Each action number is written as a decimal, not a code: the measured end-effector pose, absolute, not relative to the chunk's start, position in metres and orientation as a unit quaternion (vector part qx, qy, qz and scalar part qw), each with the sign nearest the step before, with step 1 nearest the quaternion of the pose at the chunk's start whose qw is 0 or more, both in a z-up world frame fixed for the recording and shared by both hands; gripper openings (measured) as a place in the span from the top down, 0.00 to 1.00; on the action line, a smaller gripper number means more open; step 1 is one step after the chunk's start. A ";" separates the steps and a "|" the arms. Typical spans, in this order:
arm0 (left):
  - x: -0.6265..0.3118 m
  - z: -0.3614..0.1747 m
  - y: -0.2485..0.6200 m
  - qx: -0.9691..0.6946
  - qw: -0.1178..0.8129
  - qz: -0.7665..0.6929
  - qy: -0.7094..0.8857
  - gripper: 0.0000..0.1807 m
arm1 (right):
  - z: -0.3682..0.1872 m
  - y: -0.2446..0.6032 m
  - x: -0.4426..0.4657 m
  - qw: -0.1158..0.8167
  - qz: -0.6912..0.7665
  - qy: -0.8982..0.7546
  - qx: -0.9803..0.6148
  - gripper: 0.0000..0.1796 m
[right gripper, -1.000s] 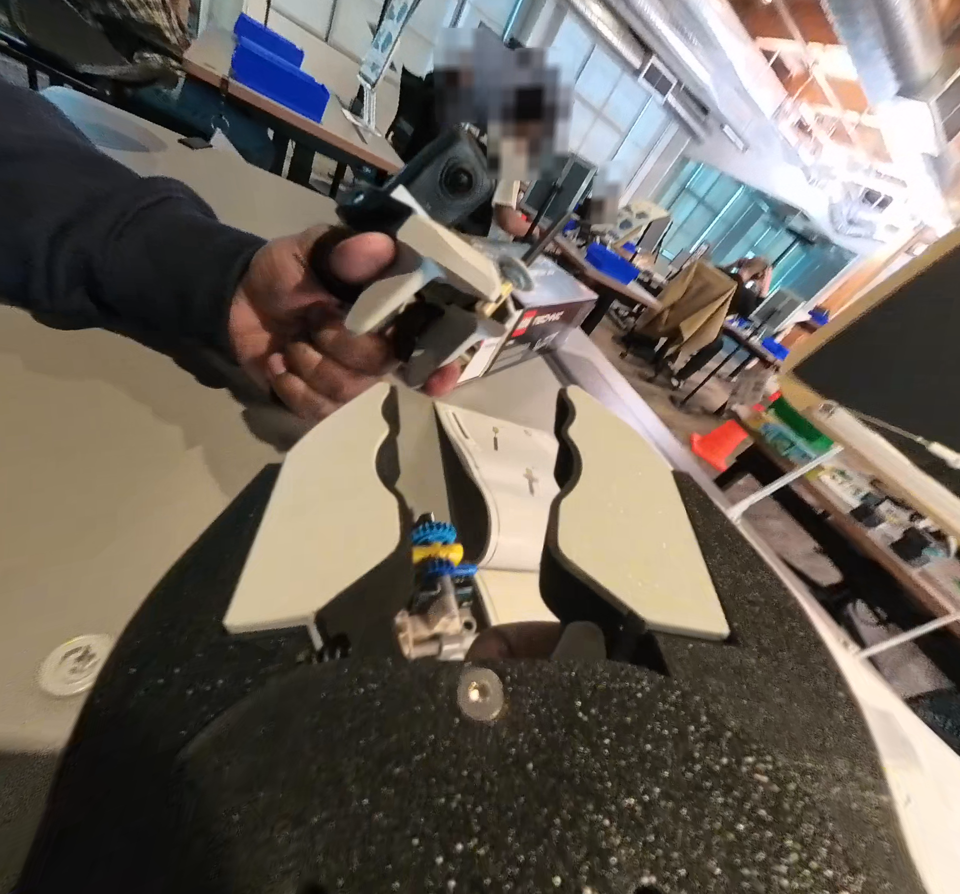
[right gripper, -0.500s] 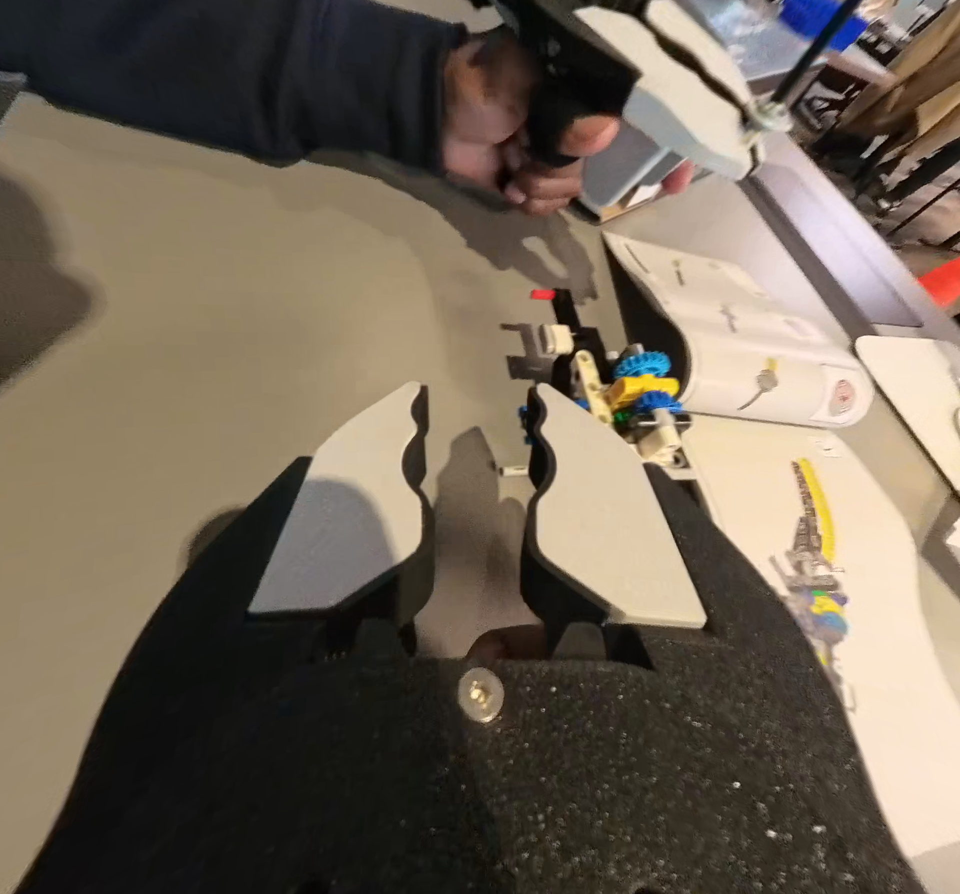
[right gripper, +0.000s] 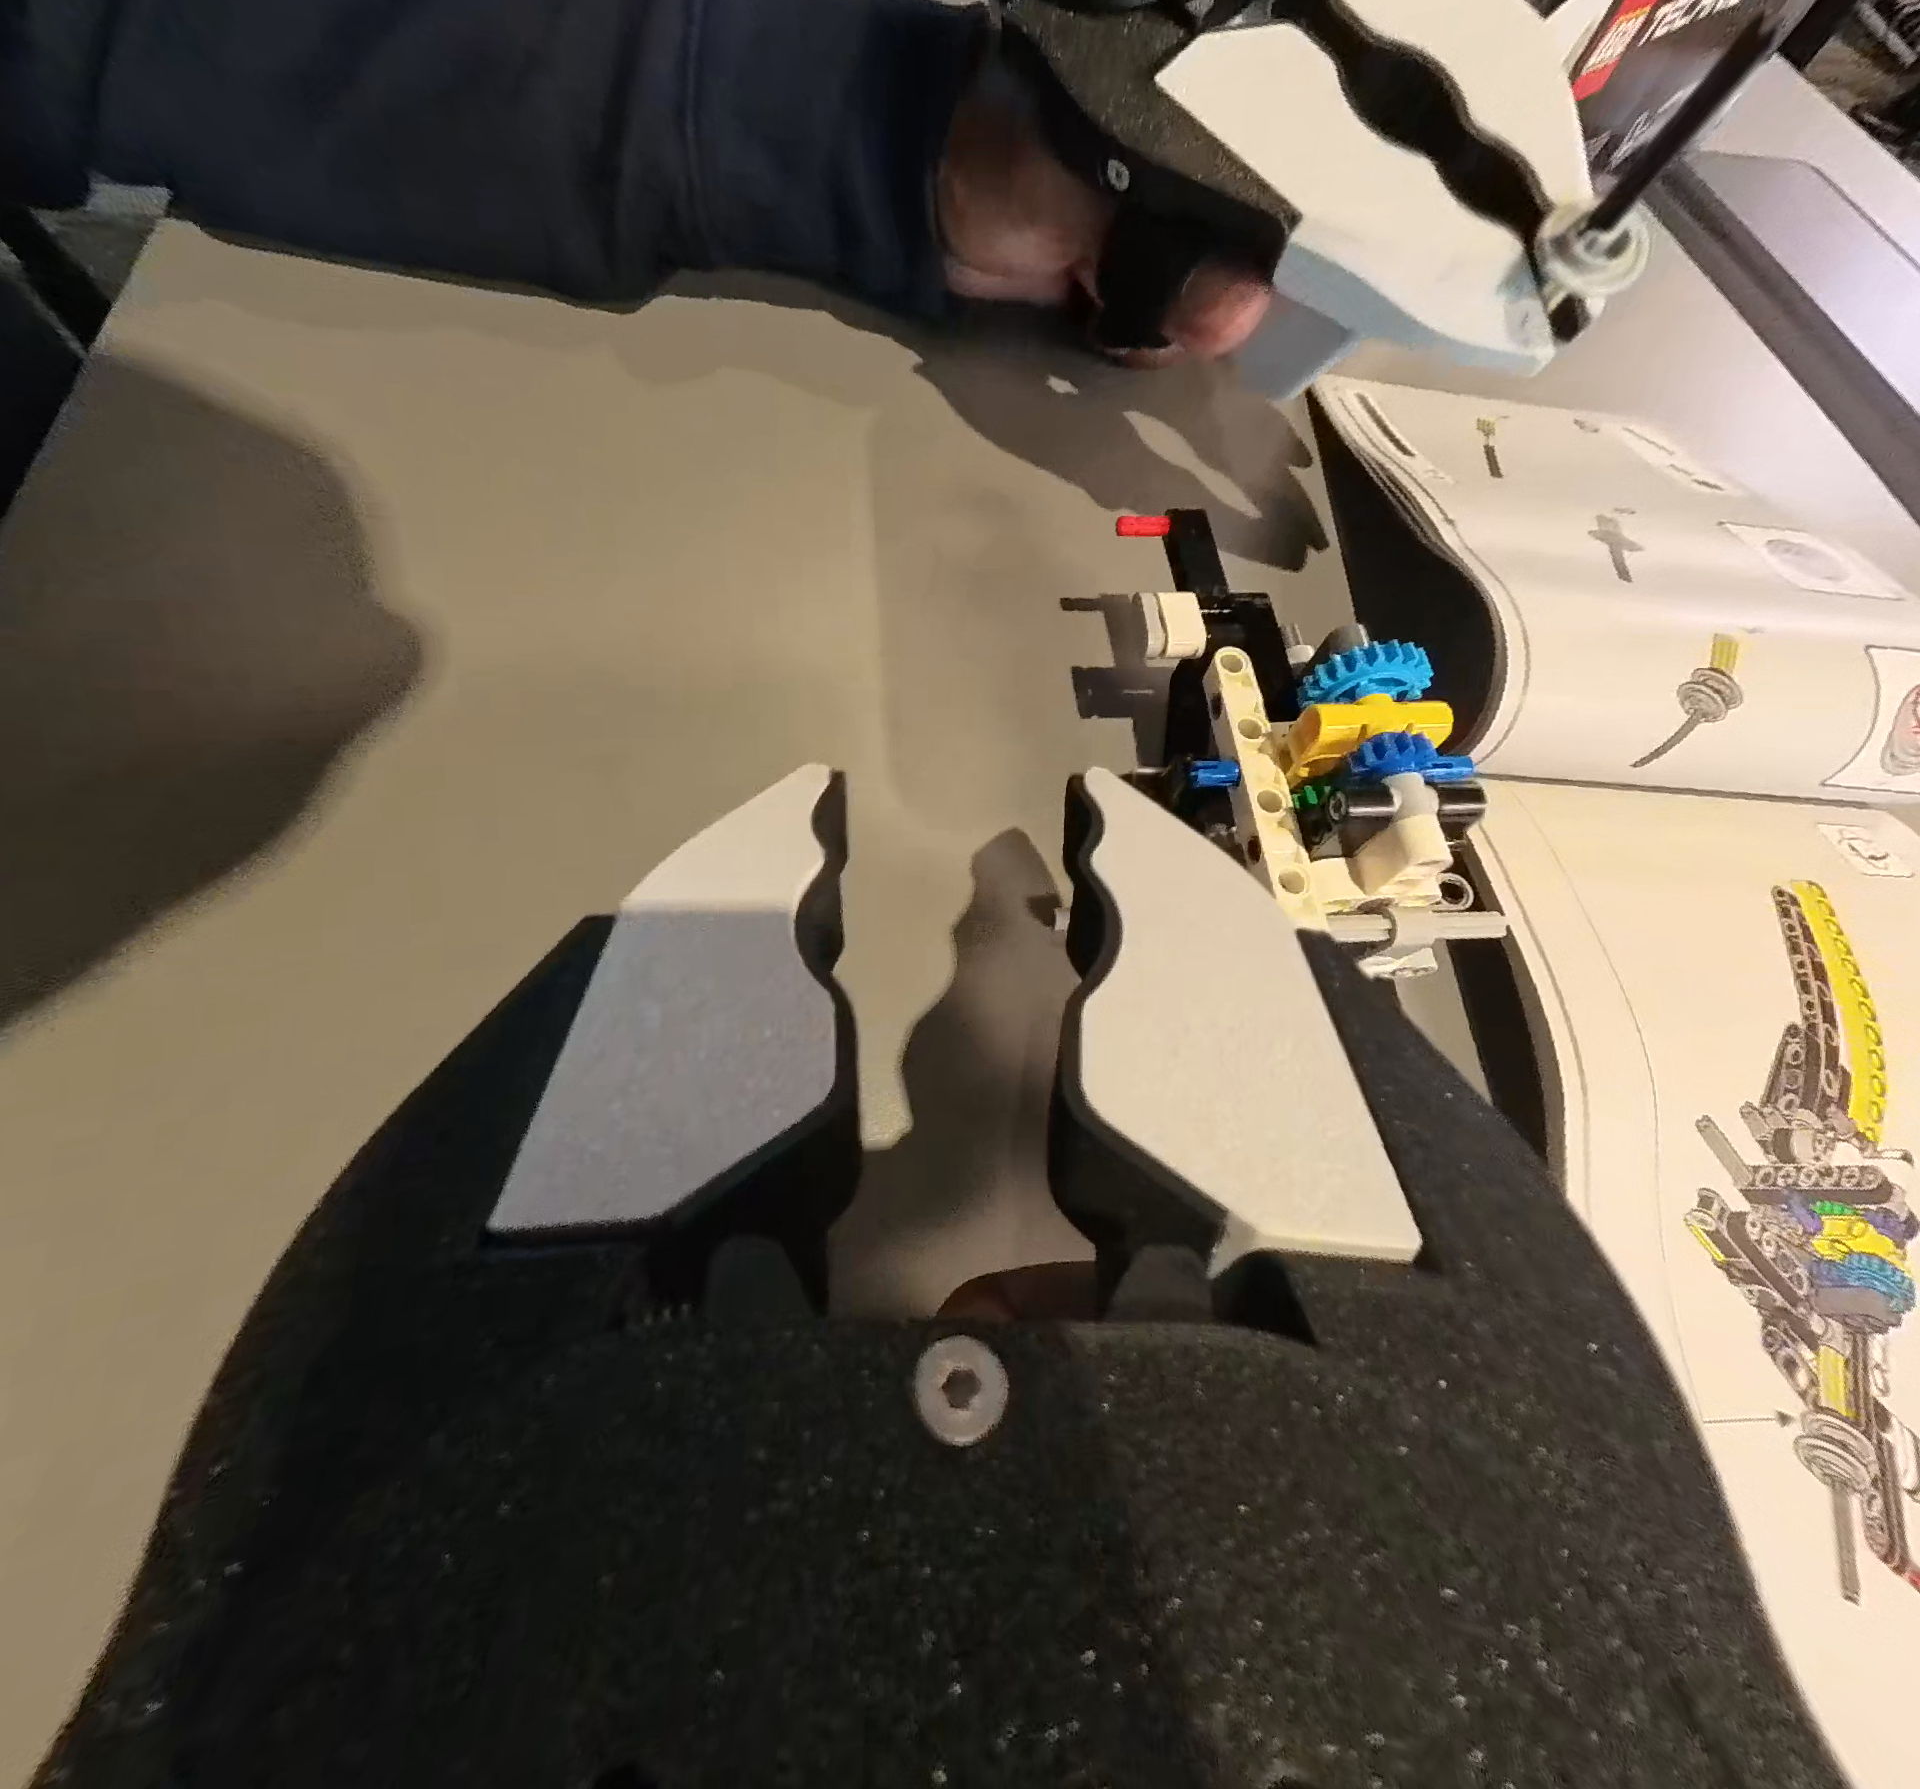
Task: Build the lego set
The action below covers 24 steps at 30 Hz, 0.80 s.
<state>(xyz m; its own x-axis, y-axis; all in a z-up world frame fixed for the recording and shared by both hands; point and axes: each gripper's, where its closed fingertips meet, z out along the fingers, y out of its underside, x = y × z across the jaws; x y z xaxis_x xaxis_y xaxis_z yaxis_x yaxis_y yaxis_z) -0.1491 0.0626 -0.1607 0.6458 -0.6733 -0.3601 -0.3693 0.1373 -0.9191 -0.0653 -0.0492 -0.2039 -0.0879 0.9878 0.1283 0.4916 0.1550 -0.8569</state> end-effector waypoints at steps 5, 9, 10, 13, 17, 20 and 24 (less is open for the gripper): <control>-0.149 -0.161 0.063 -0.647 0.638 -0.116 0.401 0.96 | -0.208 -0.048 -0.064 0.360 0.327 -0.661 -0.571 0.77; -0.148 -0.163 0.063 -0.649 0.635 -0.111 0.405 0.96 | -0.213 -0.054 -0.059 0.325 0.336 -0.681 -0.564 0.77; -0.147 -0.163 0.062 -0.649 0.634 -0.109 0.407 0.96 | -0.216 -0.055 -0.056 0.315 0.330 -0.692 -0.559 0.77; -0.145 -0.163 0.060 -0.646 0.634 -0.109 0.412 0.96 | -0.227 -0.056 -0.046 0.292 0.302 -0.723 -0.548 0.77; -0.144 -0.162 0.059 -0.642 0.635 -0.108 0.416 0.96 | -0.227 -0.062 -0.045 0.293 0.299 -0.736 -0.532 0.79; -0.143 -0.162 0.059 -0.641 0.636 -0.106 0.417 0.96 | -0.230 -0.067 -0.045 0.291 0.288 -0.751 -0.518 0.80; -0.142 -0.163 0.059 -0.639 0.636 -0.100 0.421 0.96 | -0.232 -0.076 -0.046 0.276 0.292 -0.761 -0.509 0.81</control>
